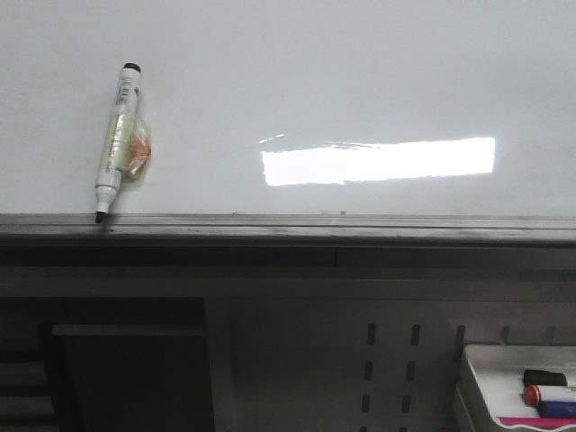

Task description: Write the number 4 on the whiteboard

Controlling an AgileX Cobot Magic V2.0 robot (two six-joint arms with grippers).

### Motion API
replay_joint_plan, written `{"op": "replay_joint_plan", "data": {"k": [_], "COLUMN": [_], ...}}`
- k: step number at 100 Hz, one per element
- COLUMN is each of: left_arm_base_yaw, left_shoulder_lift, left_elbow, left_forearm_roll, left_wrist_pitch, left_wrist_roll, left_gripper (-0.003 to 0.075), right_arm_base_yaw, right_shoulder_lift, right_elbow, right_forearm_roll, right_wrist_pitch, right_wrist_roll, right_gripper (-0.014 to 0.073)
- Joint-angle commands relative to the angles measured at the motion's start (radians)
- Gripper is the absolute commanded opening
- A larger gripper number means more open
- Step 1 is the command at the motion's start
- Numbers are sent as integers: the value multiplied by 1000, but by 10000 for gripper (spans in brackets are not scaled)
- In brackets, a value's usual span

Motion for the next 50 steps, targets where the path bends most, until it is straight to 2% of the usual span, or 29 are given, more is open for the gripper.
{"op": "replay_joint_plan", "data": {"k": [1, 10, 20, 30, 50], "left_arm_base_yaw": [-6, -38, -103, -233, -487], "left_shoulder_lift": [58, 128, 209, 279, 426], "left_elbow": [-38, -38, -38, -42, -42], "left_forearm_roll": [-34, -62, 76, 164, 93], "left_wrist_pitch": [-195, -330, -404, -406, -555], "left_wrist_roll": [-19, -31, -36, -95, -109], "left_gripper": [315, 387, 399, 398, 398], "right_arm_base_yaw": [-6, -6, -6, -6, -6], "right_shoulder_lift": [17, 17, 17, 17, 17], "right_elbow": [-36, -36, -36, -36, -36], "right_forearm_roll": [2, 2, 2, 2, 2], "right_wrist_pitch": [-91, -92, -93, -91, -95], "right_wrist_roll": [-3, -3, -3, -3, -3], "right_gripper": [-64, -64, -64, -64, -64]}}
